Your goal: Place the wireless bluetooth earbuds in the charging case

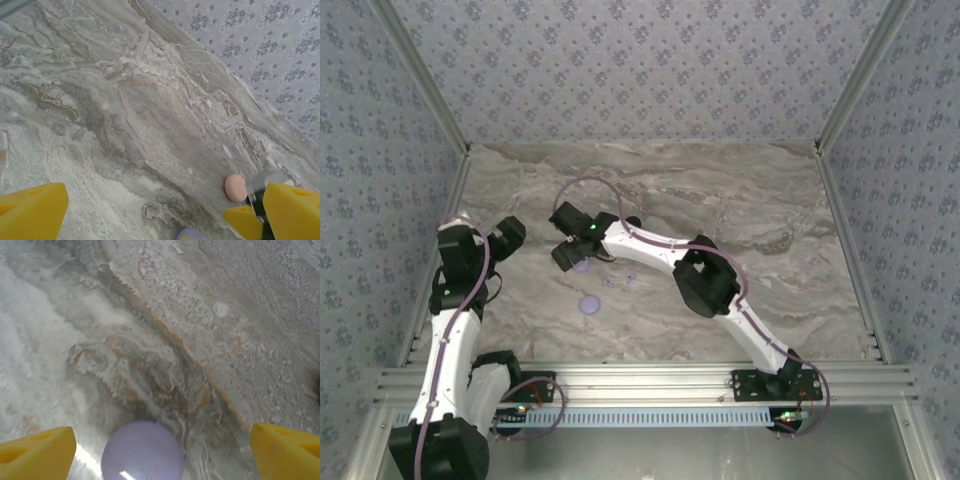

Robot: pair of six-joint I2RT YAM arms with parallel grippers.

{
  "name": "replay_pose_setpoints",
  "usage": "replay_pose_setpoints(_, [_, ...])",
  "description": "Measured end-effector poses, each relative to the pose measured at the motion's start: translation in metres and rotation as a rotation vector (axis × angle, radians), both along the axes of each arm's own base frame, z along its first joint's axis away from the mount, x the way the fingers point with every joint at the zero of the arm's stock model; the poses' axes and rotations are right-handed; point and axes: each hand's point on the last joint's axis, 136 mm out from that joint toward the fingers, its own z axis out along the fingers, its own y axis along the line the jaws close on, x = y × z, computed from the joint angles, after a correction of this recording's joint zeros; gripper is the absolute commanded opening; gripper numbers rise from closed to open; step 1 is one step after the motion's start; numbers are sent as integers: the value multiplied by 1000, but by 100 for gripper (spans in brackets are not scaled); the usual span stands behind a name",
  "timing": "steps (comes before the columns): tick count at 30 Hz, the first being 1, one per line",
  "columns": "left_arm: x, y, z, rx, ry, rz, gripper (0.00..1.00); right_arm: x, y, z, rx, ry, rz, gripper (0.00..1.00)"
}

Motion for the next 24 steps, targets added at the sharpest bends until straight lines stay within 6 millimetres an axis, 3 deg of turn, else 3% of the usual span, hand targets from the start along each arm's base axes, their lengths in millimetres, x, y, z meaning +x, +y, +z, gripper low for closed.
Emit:
replay_pose_setpoints(4, [-2, 0, -3, -3, 15, 0, 99, 8, 5, -9, -25, -11, -6, 86])
replay_pose_setpoints(17, [-1, 0, -10, -9, 36, 1, 99, -3, -8, -25, -98, 32, 0, 72])
replay_pose_setpoints(24, [-2, 0, -13, -10, 41, 1, 99, -12, -11, -37, -113, 60, 10, 70])
